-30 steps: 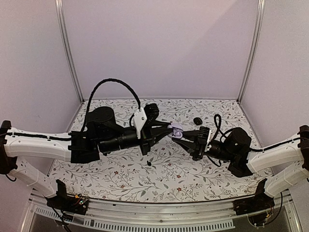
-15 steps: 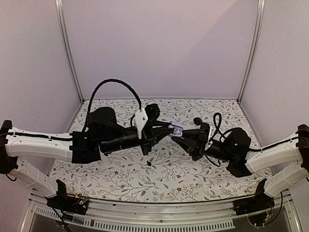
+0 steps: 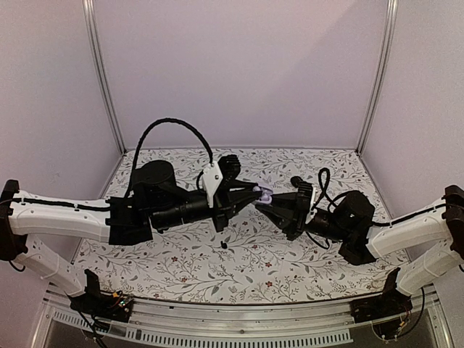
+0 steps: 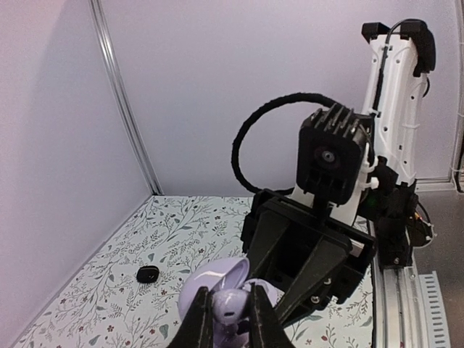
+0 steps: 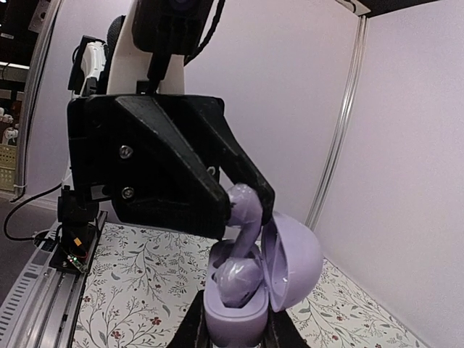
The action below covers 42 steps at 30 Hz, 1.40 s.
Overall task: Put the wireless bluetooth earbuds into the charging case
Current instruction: Insert the left earbud into the left side groove of the charging case.
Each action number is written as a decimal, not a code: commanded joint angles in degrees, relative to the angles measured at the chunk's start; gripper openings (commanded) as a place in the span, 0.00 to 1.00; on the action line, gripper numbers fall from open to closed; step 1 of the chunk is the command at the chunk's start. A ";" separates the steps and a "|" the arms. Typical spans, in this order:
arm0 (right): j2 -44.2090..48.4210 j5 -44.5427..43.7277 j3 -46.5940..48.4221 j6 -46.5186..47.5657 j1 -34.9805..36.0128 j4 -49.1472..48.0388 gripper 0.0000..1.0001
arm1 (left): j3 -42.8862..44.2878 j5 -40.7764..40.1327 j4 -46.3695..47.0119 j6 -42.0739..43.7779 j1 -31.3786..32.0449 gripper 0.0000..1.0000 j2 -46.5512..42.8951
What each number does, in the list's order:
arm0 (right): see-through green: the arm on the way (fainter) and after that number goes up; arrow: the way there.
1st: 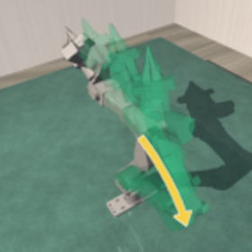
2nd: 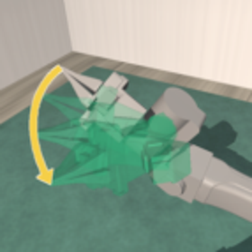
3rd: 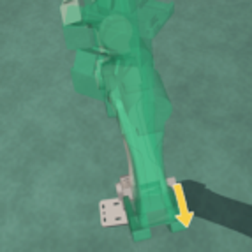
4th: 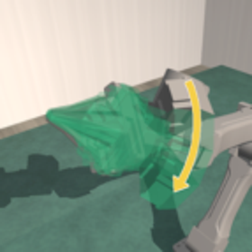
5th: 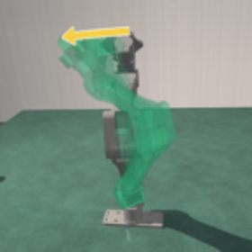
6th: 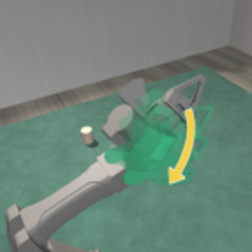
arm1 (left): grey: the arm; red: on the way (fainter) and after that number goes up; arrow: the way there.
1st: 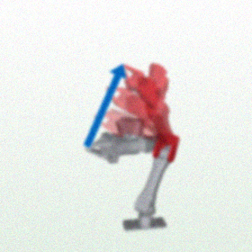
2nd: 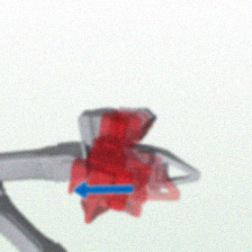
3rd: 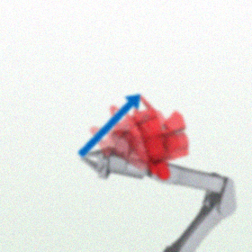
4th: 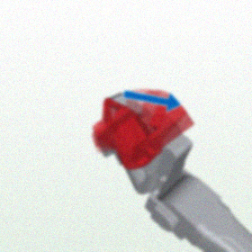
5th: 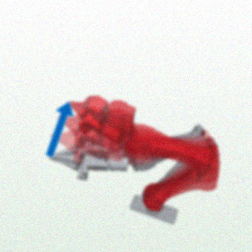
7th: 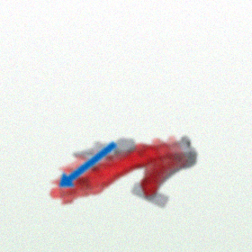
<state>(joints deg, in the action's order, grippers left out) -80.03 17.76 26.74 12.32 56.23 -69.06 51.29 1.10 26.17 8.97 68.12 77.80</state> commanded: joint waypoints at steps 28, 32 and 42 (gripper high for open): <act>0.04 1.53 1.95 -5.25 0.51 -7.19 0.00 | 2.07 -4.32 -6.72 0.99 -0.22 0.15 1.51; 0.14 1.71 1.83 -5.78 0.46 -6.99 0.00 | 2.49 -5.07 -7.36 1.26 -0.57 0.21 1.39; -1.45 2.85 2.57 -8.07 0.46 -6.71 0.00 | 3.57 -5.41 -7.99 2.10 -0.60 0.26 1.74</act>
<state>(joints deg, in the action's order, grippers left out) -80.79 18.02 27.05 6.07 56.18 -71.64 53.65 -2.26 21.65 10.24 67.96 78.39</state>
